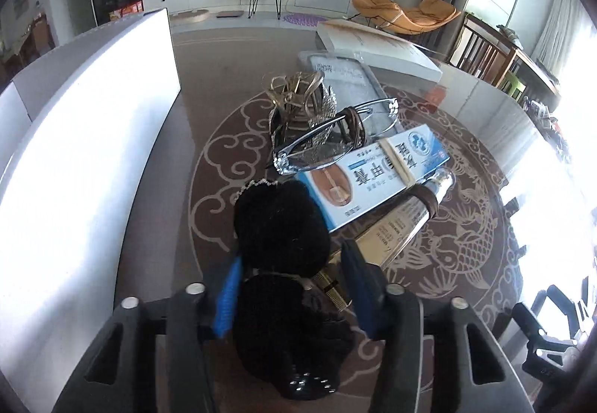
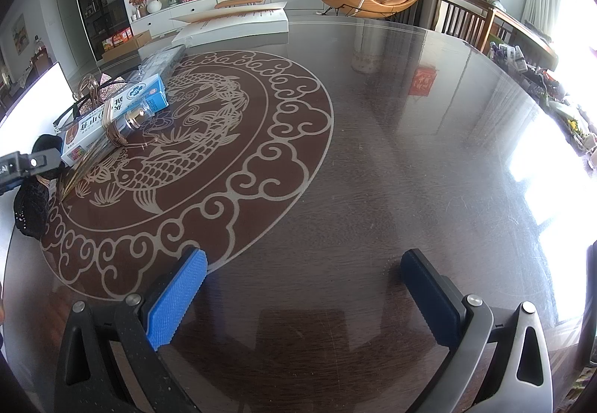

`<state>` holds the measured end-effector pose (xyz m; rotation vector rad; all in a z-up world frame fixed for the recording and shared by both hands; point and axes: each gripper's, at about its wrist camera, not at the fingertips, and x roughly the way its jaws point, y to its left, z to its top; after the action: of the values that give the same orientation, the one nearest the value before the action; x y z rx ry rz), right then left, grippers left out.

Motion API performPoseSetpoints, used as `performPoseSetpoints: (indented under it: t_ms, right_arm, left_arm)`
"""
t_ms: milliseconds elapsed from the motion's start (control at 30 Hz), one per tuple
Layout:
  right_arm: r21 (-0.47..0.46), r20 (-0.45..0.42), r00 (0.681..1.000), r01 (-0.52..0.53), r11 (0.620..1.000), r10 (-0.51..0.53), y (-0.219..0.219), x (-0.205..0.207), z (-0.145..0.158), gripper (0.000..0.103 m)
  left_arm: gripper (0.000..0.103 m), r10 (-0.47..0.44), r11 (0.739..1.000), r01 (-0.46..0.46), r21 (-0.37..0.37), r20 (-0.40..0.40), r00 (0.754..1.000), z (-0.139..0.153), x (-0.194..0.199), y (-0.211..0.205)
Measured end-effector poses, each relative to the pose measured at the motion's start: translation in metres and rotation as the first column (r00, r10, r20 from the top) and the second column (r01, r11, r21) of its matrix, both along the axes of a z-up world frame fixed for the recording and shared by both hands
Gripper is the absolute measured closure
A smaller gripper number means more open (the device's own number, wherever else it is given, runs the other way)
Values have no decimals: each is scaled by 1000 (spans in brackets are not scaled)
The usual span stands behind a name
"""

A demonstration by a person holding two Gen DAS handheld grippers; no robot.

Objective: Organize objects
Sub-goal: 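Lower the left gripper onto the black knit hats and close it, then grasp the small glass bottle and gold tube with the right gripper while the left holds the hats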

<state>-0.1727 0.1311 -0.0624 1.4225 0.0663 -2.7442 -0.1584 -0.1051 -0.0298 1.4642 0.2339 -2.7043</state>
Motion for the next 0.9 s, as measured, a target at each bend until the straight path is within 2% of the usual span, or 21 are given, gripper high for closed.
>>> performPoseSetpoints:
  t_ms: [33, 167, 300, 333, 367, 433, 600, 767, 867, 900]
  right_arm:
    - [0, 0, 1000, 0, 1000, 0, 0, 0, 0, 0]
    - [0, 0, 1000, 0, 1000, 0, 0, 0, 0, 0]
    - [0, 0, 1000, 0, 1000, 0, 0, 0, 0, 0]
    - [0, 0, 1000, 0, 1000, 0, 0, 0, 0, 0]
    - [0, 0, 1000, 0, 1000, 0, 0, 0, 0, 0]
    - [0, 0, 1000, 0, 1000, 0, 0, 0, 0, 0]
    - [0, 0, 1000, 0, 1000, 0, 0, 0, 0, 0]
    - [0, 0, 1000, 0, 1000, 0, 0, 0, 0, 0]
    - [-1, 1, 1000, -3, 1000, 3, 0, 0, 0, 0]
    - [-1, 8, 1000, -24, 1000, 24, 1, 0, 0, 0]
  left_arm:
    - [67, -5, 1000, 5, 14, 7, 1000, -3, 5, 0]
    - [67, -40, 998, 39, 44, 29, 999, -6, 39, 5]
    - [66, -110, 993, 109, 35, 50, 993, -6, 78, 19]
    - [58, -124, 992, 123, 26, 54, 991, -6, 85, 21]
    - [40, -135, 991, 133, 27, 56, 989, -6, 89, 22]
    - [23, -148, 989, 147, 31, 59, 987, -7, 93, 23]
    - [20, -155, 987, 156, -23, 38, 987, -10, 93, 24]
    - [1, -157, 986, 160, -51, 47, 986, -15, 85, 27]
    - [0, -147, 982, 153, -107, 65, 987, -19, 83, 30]
    - [0, -147, 983, 152, -105, 62, 987, -19, 83, 29]
